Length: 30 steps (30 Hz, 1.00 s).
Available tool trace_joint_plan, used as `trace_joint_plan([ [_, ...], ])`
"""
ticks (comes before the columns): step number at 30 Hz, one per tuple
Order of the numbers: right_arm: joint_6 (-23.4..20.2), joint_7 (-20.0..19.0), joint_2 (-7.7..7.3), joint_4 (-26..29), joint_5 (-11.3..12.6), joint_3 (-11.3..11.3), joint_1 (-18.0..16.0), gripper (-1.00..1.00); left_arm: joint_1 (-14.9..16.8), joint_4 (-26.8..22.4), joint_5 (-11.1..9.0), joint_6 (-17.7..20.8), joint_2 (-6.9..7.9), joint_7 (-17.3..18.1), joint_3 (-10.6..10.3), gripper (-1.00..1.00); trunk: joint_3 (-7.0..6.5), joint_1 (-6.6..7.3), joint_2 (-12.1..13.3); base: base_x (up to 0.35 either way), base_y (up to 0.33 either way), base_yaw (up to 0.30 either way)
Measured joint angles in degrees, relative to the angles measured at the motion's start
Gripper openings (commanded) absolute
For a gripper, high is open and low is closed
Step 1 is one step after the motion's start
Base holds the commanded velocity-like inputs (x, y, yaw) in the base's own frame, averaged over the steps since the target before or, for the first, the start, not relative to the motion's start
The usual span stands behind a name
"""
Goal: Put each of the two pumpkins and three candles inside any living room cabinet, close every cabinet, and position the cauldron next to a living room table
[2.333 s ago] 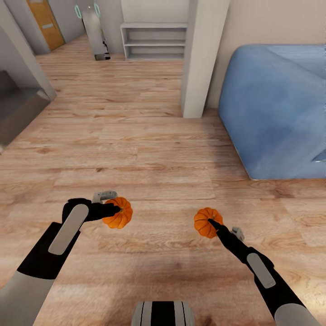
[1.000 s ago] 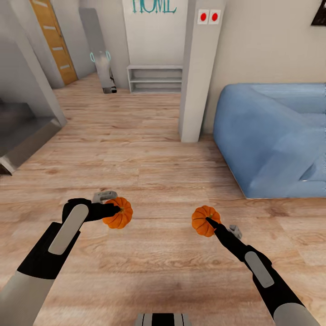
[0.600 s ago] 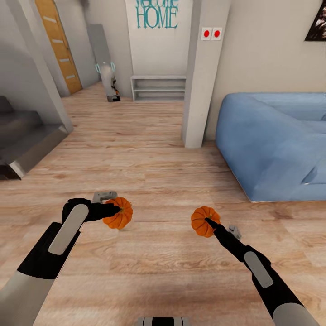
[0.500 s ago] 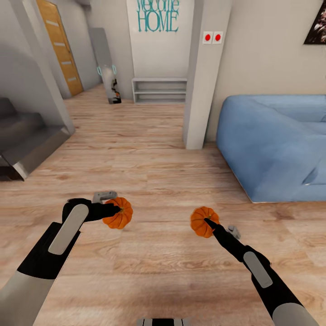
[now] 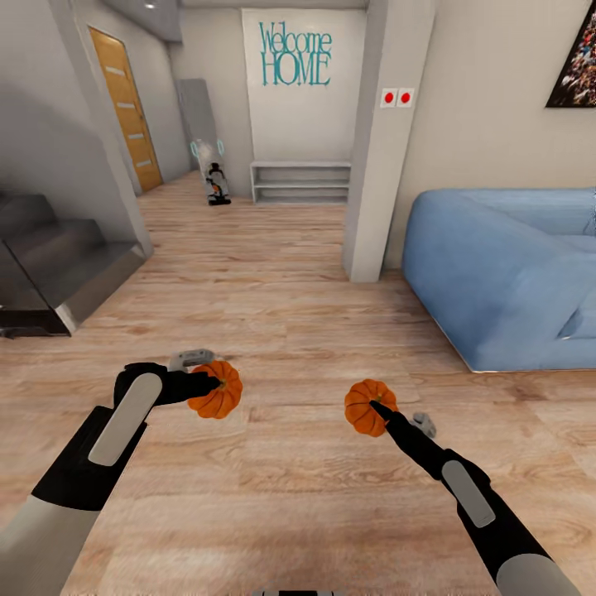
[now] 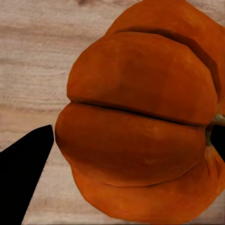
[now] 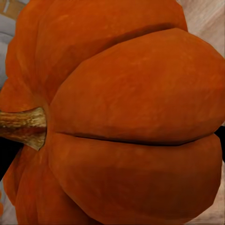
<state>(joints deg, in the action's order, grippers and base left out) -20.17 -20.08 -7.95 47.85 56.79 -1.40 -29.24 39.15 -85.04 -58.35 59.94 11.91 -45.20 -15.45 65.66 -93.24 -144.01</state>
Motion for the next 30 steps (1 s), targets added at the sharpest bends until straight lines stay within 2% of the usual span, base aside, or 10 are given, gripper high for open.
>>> trace_joint_plan([
  [20, -0.1, 0.2, 0.11, 0.0, 0.2, -0.1, 0.0, -1.00, 0.0, 0.0, 0.4, -0.1, -0.08, -0.5, 0.0, -1.00, -2.92, 0.54, 0.3, -0.018, 0.029, 0.128],
  [26, 0.0, 0.3, 0.33, 0.0, 0.1, -0.1, 0.0, -1.00, 0.0, -0.1, 0.2, 0.0, -0.01, -0.3, 0.0, -1.00, -2.43, 0.53, 0.3, 0.000, 0.000, 0.151],
  [30, -0.1, 0.2, 0.36, 0.0, 0.2, -0.2, 0.0, -1.00, 0.0, -0.3, 0.1, -0.1, 0.00, -0.3, 0.0, -1.00, -2.98, 0.64, 0.3, 0.000, 0.000, 0.154],
])
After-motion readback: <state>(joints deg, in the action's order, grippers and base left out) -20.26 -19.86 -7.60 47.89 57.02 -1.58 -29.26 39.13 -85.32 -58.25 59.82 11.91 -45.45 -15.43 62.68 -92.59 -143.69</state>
